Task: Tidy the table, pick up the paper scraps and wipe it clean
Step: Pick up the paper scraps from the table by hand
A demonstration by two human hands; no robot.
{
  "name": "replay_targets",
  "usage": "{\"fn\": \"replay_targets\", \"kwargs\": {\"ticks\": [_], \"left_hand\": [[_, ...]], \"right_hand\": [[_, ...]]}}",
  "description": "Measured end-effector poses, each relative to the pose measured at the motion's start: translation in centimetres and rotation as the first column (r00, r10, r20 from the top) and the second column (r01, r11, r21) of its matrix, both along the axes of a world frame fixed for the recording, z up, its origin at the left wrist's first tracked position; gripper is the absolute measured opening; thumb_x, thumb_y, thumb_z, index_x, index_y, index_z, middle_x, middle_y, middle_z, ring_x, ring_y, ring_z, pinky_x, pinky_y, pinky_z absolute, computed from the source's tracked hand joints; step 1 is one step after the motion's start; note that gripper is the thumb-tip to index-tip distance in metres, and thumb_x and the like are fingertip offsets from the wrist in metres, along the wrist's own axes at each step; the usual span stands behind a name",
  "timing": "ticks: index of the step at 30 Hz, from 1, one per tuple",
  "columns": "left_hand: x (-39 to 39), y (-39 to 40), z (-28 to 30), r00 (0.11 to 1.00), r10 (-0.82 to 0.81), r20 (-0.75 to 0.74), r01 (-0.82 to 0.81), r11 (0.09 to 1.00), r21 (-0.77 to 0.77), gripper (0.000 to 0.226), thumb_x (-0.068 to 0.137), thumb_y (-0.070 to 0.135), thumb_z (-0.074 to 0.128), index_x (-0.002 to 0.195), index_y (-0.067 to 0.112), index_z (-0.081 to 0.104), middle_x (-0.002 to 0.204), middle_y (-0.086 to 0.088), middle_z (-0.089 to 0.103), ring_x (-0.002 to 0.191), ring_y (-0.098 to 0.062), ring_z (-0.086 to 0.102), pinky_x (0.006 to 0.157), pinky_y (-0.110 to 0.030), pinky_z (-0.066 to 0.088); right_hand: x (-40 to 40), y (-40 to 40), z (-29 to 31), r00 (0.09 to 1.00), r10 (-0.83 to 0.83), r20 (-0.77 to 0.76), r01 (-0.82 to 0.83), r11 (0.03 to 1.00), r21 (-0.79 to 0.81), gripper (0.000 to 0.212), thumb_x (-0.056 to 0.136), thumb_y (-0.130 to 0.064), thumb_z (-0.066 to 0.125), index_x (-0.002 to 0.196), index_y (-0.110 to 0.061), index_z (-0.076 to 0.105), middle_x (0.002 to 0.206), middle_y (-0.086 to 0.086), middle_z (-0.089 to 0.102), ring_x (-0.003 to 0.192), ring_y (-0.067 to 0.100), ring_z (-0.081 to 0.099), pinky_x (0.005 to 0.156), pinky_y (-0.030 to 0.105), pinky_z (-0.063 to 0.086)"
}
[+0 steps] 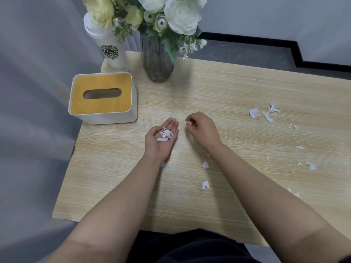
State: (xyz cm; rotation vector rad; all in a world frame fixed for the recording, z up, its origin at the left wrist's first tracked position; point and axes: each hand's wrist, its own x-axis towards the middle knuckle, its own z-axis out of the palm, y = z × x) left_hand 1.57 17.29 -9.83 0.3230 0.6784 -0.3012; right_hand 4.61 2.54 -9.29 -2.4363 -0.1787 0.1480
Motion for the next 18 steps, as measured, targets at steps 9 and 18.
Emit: {"fn": "replay_targets", "kwargs": {"ticks": [9, 18], "left_hand": [[-1.1, -0.4, 1.8, 0.986, 0.164, -0.022, -0.165, 0.979, -0.116, 0.036, 0.091, 0.012, 0.035, 0.074, -0.004, 0.062, 0.069, -0.011, 0.062, 0.055, -0.019, 0.064, 0.055, -0.021, 0.053], [-2.5, 0.2, 2.1, 0.977, 0.203, -0.064, -0.21, 0.969, -0.131, 0.033, 0.1, 0.017, 0.032, 0.091, -0.003, 0.057, 0.069, -0.012, 0.068, 0.057, -0.017, 0.068, 0.056, -0.02, 0.055]], "right_hand": [[-1.2, 4.1, 2.5, 0.969, 0.242, 0.051, -0.242, 0.97, -0.003, 0.017, 0.09, -0.017, 0.056, 0.1, -0.014, 0.07, 0.101, 0.0, 0.066, 0.1, 0.019, 0.052, 0.083, 0.033, 0.044], [-2.6, 4.3, 2.3, 0.938, 0.342, 0.066, -0.345, 0.937, 0.047, 0.022, 0.092, -0.017, 0.054, 0.105, -0.012, 0.071, 0.106, 0.002, 0.065, 0.102, 0.023, 0.053, 0.087, 0.035, 0.044]]}}
